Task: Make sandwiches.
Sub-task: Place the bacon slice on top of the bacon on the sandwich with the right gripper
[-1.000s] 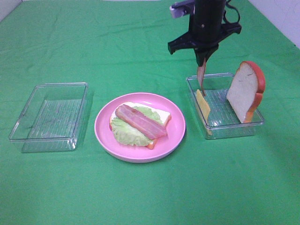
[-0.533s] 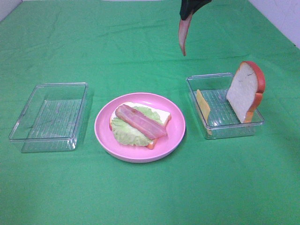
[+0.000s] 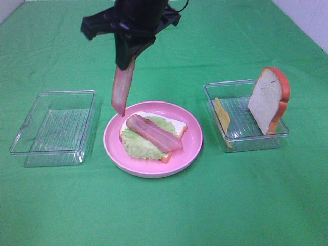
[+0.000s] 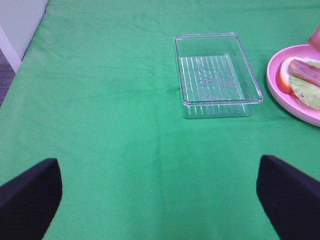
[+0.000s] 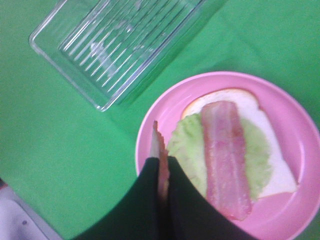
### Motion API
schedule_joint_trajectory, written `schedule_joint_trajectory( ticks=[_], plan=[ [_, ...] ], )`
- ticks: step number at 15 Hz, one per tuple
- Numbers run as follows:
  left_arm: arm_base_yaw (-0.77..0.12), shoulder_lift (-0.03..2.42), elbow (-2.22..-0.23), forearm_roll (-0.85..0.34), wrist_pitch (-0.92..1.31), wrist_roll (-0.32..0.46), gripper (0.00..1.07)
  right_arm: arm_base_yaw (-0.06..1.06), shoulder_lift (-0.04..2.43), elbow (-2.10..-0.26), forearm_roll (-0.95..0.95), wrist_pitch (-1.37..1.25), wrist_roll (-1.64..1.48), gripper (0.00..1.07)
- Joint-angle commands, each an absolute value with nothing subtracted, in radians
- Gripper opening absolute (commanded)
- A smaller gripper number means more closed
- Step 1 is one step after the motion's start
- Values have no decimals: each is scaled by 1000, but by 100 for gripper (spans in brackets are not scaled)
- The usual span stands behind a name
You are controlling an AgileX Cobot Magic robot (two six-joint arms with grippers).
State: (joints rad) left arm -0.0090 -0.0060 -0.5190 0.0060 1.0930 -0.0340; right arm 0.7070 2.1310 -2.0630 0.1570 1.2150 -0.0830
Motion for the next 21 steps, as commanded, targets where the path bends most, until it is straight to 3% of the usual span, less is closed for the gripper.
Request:
schedule_joint_trajectory(
  ticks=[1, 6, 16, 19, 21],
  plan=[
    [-7, -27, -518, 0, 1077, -30, 101, 758, 2121, -1973, 157, 1324, -127, 0],
    [-7, -27, -518, 0, 1077, -30, 101, 754, 2124, -1805, 178, 1138, -169, 0],
    [-7, -27, -518, 0, 1077, -30, 101, 752, 2176, -1789, 78, 1023, -199, 0],
    [-7, -27, -518, 0, 1077, -30, 101, 752, 2208, -1789, -159, 980, -74, 0],
    [-7, -27, -518, 0, 1077, -30, 101, 752, 2225, -1789, -194, 965, -59, 0]
  ],
)
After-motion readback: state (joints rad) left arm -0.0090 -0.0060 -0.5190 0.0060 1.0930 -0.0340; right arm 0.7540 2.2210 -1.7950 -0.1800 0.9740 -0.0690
